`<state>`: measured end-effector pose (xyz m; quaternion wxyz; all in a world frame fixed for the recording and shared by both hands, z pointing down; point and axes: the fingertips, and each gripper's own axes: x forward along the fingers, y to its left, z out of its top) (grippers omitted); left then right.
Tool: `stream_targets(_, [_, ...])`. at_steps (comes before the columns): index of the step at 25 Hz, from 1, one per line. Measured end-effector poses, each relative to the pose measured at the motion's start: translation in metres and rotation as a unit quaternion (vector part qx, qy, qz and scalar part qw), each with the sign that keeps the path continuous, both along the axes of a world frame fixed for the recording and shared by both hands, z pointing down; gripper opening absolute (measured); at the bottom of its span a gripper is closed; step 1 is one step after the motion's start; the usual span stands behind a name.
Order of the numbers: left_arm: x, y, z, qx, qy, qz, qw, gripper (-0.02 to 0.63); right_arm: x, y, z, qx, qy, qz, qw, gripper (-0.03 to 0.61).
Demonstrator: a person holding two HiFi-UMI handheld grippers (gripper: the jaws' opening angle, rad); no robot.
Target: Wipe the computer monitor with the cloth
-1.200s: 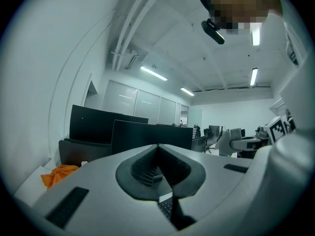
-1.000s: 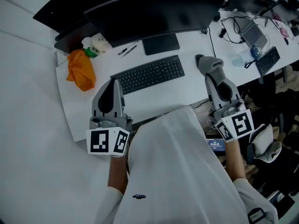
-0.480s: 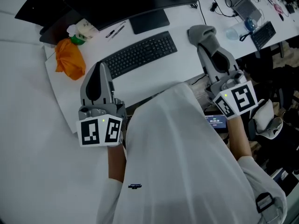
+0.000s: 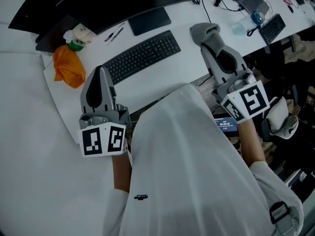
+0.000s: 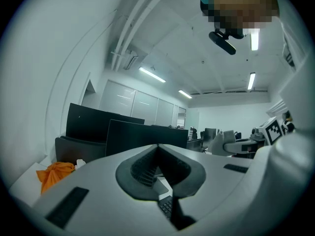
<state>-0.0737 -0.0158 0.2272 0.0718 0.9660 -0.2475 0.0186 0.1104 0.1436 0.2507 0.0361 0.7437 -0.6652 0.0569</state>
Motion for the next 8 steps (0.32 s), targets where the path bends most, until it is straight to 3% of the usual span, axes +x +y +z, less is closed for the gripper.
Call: stream_targets(8, [0.0052,0.0078,0.0026,-0.002,-0.001,0.010,0.9999,0.018,-0.0009,0.0070,0.0054,-0.006,-0.003,0.007,1.000,0.019])
